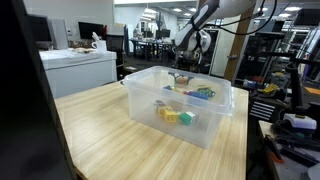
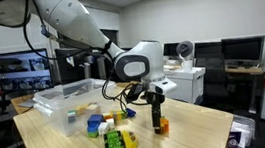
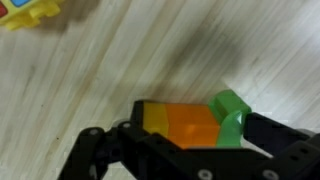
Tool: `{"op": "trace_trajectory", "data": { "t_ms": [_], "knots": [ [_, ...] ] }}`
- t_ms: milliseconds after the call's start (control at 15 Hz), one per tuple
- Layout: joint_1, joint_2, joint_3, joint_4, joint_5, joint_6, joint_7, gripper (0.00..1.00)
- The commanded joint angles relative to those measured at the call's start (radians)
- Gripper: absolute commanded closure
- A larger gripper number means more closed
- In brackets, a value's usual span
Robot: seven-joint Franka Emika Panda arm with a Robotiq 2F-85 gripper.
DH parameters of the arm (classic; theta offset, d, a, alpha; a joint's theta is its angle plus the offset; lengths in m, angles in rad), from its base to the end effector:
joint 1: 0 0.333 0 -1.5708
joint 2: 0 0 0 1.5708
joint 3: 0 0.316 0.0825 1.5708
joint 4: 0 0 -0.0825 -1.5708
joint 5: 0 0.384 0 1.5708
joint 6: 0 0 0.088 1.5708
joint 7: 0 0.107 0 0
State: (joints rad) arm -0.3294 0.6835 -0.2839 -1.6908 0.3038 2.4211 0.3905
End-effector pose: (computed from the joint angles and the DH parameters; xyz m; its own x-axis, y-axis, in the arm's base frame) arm 0.5733 -0.3754 0.2194 0.3995 -0.9147 0.0601 -0.9126 -0.4031 -0.0678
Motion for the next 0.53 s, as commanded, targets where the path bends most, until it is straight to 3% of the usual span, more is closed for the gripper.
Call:
{"op": "trace_trajectory", "data": {
  "t_ms": [0,133,200,400,467],
  "knots": [
    [-0.013,0.002,0.005,-0.016,-0.026,-0.012,-0.034,0.00],
    [-0.014,-0.002,0.008,-0.018,-0.022,-0.004,-0.044,0.00],
    [-0.015,-0.005,0.010,-0.020,-0.019,-0.003,-0.048,0.25],
    [-0.016,-0.020,0.010,-0.027,-0.024,-0.003,-0.069,0.33],
    [-0.016,-0.028,0.011,-0.031,-0.026,-0.003,-0.083,0.43]
  ]
}}
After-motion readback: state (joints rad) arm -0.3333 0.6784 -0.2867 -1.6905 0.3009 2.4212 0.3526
